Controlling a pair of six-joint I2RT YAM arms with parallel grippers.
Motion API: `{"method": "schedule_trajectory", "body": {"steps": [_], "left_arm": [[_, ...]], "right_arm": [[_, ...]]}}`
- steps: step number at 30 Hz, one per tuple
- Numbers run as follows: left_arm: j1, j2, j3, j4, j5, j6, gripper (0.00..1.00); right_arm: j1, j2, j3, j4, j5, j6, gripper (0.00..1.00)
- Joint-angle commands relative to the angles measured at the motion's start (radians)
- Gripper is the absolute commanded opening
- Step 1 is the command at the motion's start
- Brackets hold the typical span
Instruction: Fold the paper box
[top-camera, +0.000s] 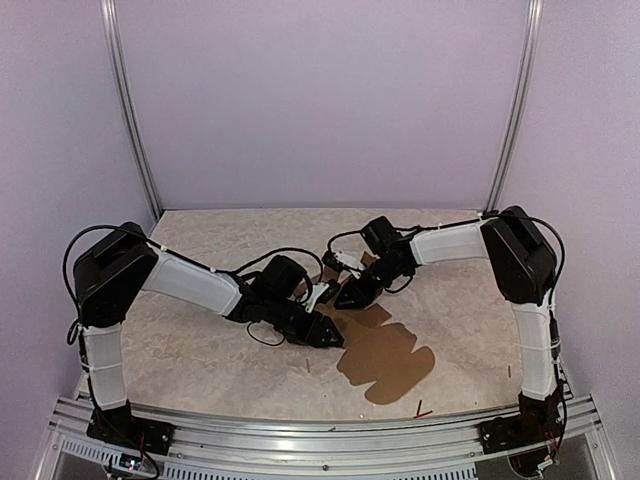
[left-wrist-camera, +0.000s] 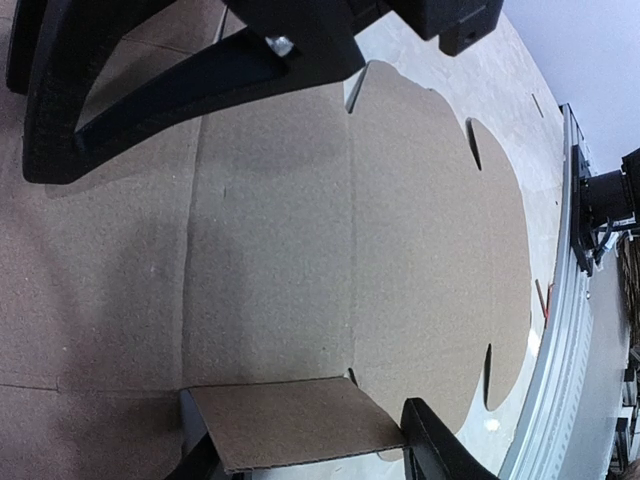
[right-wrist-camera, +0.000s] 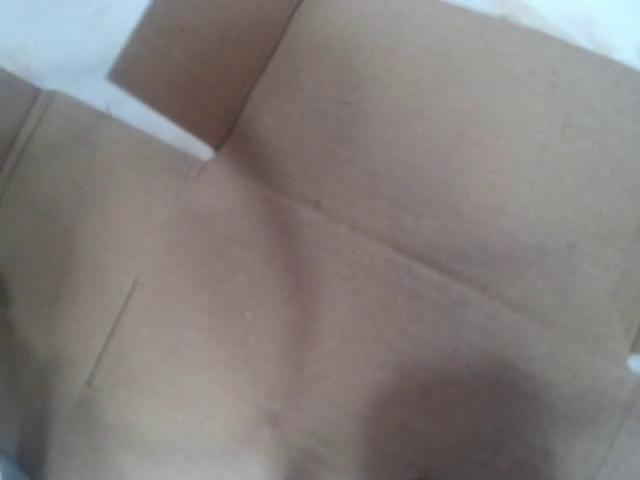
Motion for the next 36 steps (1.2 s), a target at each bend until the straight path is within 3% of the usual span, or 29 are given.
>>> {"method": "schedule_trajectory", "body": {"steps": [1,10,20,24,30,36], "left_arm": [[0.002,0.025,0.025,0.037,-0.032,0.038,0.49],[0.0,-0.057,-0.049,0.081,-0.022,0.109,0.52],[-0.001,-0.225,-0.109,-0.12,-0.093,0.185,0.54],[0.017,-0.296,-0.148,-0.13,-0.112,0.175,0.54],[0.083,-0.258,-0.126,-0.055,-0.123,0.119,0.45],[0.083,-0.182,-0.007,-0.128,-0.174,0.074,0.38]], "right_arm": [[0.01,0.13,-0.081,-0.194,0.018,0.026,0.34],[-0.012,0.085,-0.065,-0.241,-0.071,-0.035,0.46],[-0.011,-0.075,-0.055,-0.269,-0.043,-0.139,0.5],[-0.005,-0.115,-0.056,-0.272,-0.035,-0.161,0.5],[0.001,-0.161,-0.08,-0.281,-0.092,-0.178,0.52],[-0.013,-0.249,-0.061,-0.323,-0.159,-0.188,0.52]]}}
